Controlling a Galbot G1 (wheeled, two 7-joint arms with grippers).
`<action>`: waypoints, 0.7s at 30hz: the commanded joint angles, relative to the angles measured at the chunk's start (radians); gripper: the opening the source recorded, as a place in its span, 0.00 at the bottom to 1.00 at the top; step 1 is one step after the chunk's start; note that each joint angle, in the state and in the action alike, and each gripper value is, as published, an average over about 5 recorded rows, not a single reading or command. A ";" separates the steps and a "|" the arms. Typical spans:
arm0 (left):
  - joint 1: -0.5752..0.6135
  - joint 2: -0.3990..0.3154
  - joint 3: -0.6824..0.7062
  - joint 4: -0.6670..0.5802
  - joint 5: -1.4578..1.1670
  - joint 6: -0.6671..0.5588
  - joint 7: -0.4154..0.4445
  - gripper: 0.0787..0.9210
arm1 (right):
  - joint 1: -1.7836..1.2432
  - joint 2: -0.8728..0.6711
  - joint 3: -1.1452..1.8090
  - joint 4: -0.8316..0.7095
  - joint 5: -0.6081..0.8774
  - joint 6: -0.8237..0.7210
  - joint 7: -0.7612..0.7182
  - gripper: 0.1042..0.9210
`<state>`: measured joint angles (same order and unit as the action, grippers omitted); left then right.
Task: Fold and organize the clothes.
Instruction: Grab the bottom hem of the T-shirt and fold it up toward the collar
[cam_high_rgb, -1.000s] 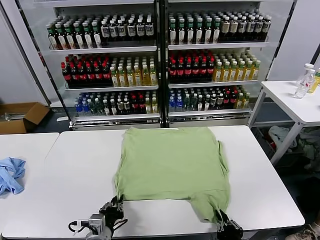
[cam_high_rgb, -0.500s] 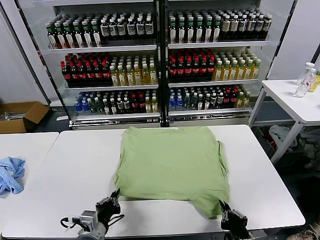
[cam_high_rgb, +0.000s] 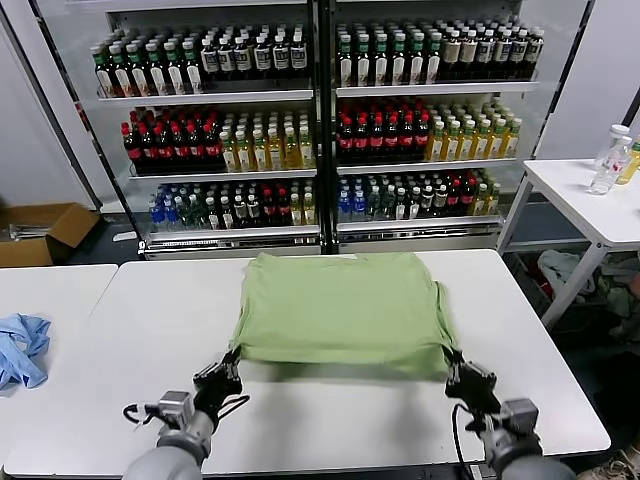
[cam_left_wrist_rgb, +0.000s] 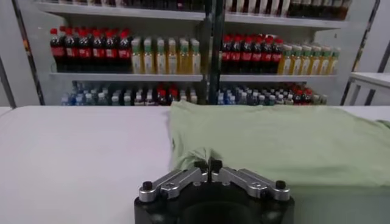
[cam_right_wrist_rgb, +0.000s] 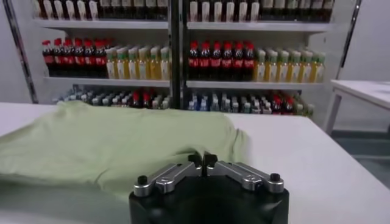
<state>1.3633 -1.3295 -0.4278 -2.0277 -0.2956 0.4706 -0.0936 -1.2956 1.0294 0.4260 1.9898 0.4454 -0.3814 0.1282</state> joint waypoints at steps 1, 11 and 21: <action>-0.211 -0.021 0.047 0.215 0.067 -0.009 0.011 0.01 | 0.223 -0.045 -0.094 -0.177 -0.013 -0.012 -0.015 0.02; -0.264 -0.039 0.055 0.311 0.138 -0.003 -0.027 0.01 | 0.304 0.020 -0.189 -0.277 -0.165 -0.020 -0.072 0.11; -0.194 -0.050 0.028 0.232 0.161 -0.031 -0.064 0.19 | 0.145 0.015 -0.130 -0.162 -0.184 -0.009 -0.082 0.44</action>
<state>1.1504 -1.3746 -0.3830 -1.7836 -0.1707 0.4575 -0.1307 -1.1175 1.0426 0.2933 1.8116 0.3004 -0.3930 0.0626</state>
